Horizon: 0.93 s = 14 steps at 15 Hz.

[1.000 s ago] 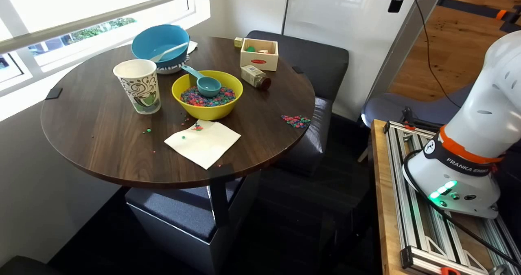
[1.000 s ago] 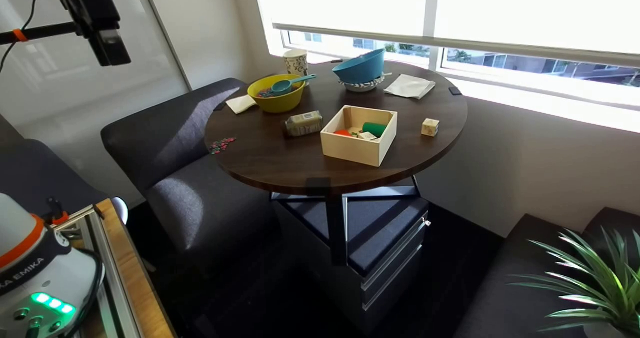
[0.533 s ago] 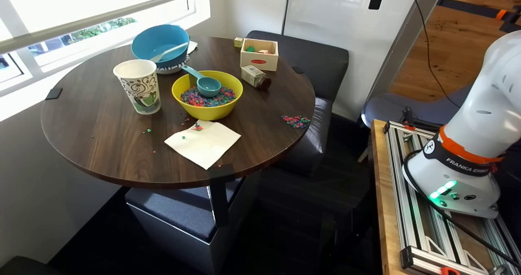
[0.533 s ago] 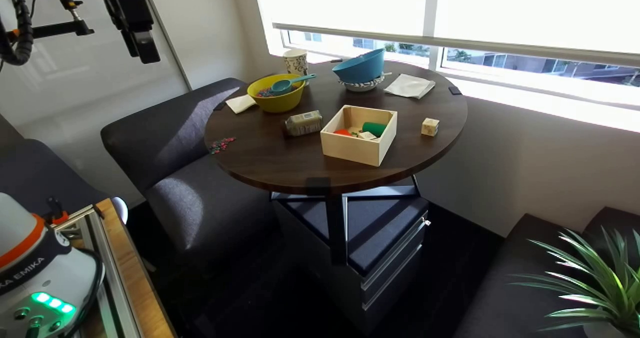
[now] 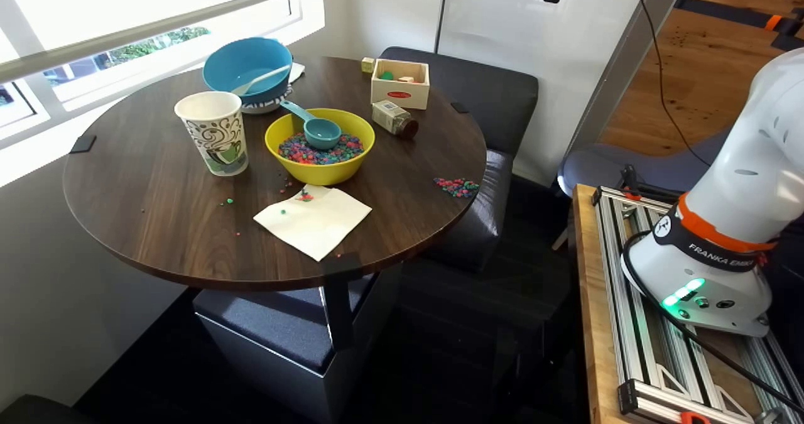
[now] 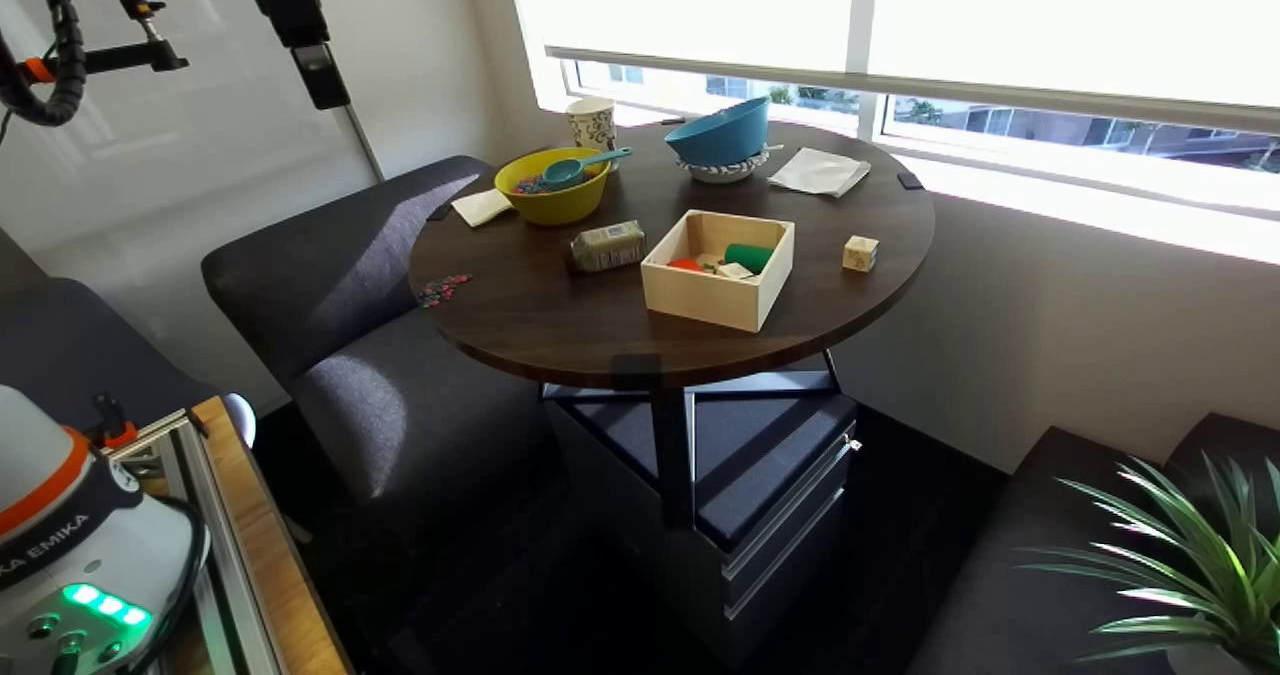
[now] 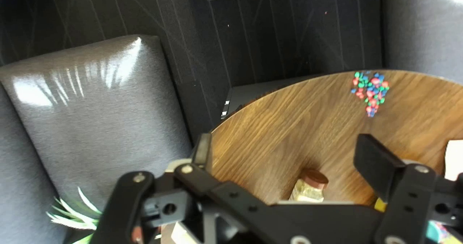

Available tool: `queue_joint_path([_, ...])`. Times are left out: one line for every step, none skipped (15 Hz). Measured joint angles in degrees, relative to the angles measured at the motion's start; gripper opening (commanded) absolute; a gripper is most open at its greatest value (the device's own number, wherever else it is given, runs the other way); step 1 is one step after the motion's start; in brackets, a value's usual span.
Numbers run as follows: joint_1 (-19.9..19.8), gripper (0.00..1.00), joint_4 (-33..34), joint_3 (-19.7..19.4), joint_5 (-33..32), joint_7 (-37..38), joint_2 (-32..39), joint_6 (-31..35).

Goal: Remove one block from the box and put it on top of the jar.

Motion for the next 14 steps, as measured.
queue_joint_path([-0.65,1.00,0.81,0.20,0.22,2.40,1.06,1.48])
queue_joint_path([-1.32,1.00,1.61,0.32,0.53,4.82,2.32,2.99])
queue_joint_path([-2.01,1.00,2.45,0.43,0.93,7.12,3.70,4.37])
queue_joint_path([-2.68,1.00,3.28,0.44,1.49,9.15,5.17,5.36])
queue_joint_path([-3.36,1.00,4.24,0.43,2.15,10.67,6.63,5.73])
queue_joint_path([-3.95,1.00,5.23,0.42,2.60,11.62,7.92,5.78])
queue_joint_path([-4.37,1.00,6.07,0.41,2.90,12.16,8.92,5.78])
queue_joint_path([-4.61,1.00,6.70,0.41,3.07,12.39,9.53,5.78])
queue_joint_path([-4.68,1.00,7.03,0.42,3.16,12.51,9.84,5.78])
queue_joint_path([-4.69,1.00,7.16,0.42,3.20,12.58,9.90,5.78])
queue_joint_path([-4.70,1.00,7.19,0.42,3.22,12.61,9.89,5.78])
queue_joint_path([-4.71,1.00,7.19,0.42,3.24,12.62,9.89,5.78])
queue_joint_path([-4.71,1.00,7.19,0.42,3.24,12.64,9.90,5.78])
queue_joint_path([-4.72,1.00,7.19,0.42,3.24,12.64,9.89,5.78])
